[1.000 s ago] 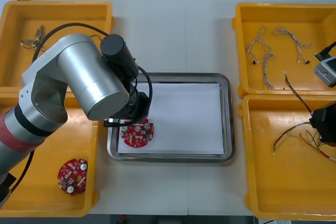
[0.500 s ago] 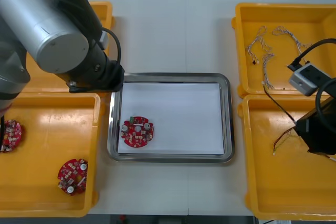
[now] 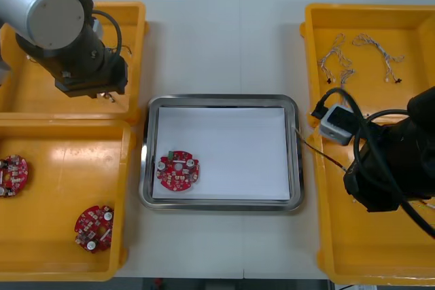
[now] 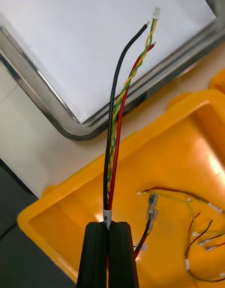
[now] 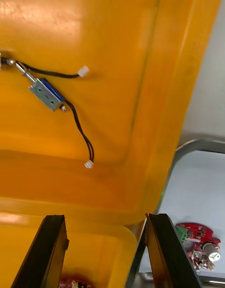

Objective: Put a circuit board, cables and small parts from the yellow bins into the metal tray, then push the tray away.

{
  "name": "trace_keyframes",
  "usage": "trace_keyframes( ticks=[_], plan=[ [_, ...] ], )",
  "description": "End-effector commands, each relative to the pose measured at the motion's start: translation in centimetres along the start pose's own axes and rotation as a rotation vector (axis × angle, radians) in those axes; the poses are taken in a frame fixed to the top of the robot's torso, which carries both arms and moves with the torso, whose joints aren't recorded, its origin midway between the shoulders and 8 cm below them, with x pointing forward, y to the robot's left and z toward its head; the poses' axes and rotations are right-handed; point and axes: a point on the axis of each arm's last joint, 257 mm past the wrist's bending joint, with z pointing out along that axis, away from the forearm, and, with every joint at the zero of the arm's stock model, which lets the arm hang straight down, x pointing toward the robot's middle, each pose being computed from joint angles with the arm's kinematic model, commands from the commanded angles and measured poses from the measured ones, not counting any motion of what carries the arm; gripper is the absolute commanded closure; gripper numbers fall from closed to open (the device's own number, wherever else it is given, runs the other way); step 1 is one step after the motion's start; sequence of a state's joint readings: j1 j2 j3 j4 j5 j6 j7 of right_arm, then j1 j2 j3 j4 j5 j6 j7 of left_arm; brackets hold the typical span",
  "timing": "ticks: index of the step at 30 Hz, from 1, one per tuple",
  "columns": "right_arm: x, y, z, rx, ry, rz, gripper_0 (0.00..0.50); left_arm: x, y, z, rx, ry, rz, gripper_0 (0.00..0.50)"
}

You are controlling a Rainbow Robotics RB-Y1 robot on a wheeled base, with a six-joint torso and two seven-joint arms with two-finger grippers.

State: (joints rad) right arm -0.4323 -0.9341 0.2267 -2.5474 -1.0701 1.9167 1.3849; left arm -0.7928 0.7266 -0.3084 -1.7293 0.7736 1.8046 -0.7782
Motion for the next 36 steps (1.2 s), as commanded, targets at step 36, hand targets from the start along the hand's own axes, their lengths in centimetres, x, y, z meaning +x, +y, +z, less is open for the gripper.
trace_keyframes(
  ticks=[36],
  plan=[
    [-9.4,6.3,9.7,-0.02,-0.034,-0.572,0.5,-12.7,10.4,-0.4,-0.027,-0.231,0.723,0.0]
  ],
)
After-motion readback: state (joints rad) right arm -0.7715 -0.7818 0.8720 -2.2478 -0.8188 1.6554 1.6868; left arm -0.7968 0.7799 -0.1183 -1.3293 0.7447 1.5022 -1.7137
